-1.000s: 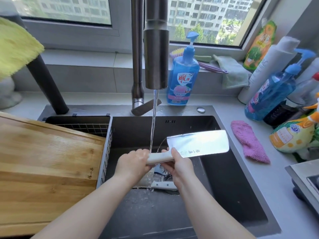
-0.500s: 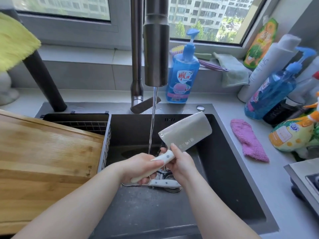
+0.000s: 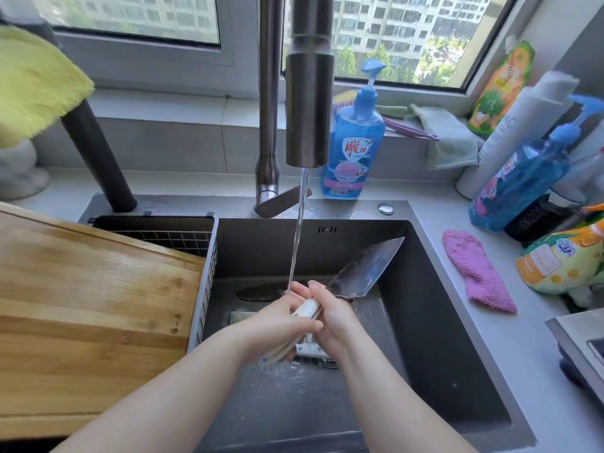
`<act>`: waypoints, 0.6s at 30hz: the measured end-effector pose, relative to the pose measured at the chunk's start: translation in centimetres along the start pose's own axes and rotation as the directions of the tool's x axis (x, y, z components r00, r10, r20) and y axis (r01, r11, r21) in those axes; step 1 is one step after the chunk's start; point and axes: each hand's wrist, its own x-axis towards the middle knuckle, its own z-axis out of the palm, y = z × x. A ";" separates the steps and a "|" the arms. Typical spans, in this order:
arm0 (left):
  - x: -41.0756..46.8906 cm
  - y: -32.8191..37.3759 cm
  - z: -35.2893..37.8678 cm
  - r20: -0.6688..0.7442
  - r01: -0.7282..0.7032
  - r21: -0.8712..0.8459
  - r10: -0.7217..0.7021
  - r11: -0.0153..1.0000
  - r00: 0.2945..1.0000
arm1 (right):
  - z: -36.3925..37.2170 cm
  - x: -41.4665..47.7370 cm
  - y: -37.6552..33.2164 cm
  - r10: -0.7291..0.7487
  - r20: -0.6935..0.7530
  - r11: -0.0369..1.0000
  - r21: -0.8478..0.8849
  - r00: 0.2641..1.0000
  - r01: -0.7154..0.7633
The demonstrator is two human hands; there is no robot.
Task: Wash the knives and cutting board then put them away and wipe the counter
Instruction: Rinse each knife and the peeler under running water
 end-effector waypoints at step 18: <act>0.8 1.2 -1.4 -0.096 0.025 -0.434 -0.074 0.901 0.993 | 1.2 0.8 0.0 -0.021 0.011 0.997 -0.074 1.000 0.021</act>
